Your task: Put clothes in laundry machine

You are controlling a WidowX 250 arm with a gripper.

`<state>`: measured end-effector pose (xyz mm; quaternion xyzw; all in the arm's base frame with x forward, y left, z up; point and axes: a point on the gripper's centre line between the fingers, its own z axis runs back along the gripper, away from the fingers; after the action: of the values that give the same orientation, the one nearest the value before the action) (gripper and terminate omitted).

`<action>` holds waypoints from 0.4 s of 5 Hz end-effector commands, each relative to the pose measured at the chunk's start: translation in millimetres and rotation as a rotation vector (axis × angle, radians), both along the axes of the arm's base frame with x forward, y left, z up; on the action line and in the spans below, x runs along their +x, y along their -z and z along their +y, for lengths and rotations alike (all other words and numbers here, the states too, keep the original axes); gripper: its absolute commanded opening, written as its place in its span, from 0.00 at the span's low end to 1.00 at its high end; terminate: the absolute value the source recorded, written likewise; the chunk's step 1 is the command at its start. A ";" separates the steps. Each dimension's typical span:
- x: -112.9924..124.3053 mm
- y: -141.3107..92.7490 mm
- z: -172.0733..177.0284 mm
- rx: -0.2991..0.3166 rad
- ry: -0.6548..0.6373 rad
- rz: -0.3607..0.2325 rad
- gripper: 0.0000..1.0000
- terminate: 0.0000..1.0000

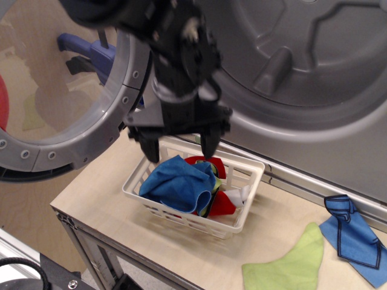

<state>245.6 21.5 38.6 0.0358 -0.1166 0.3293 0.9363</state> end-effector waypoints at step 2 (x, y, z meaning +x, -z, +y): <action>6.8 38.4 -13.3 -0.112 -0.078 0.106 1.00 0.00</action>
<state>248.0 13.0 -11.6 0.0148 -0.0260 0.3703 0.9284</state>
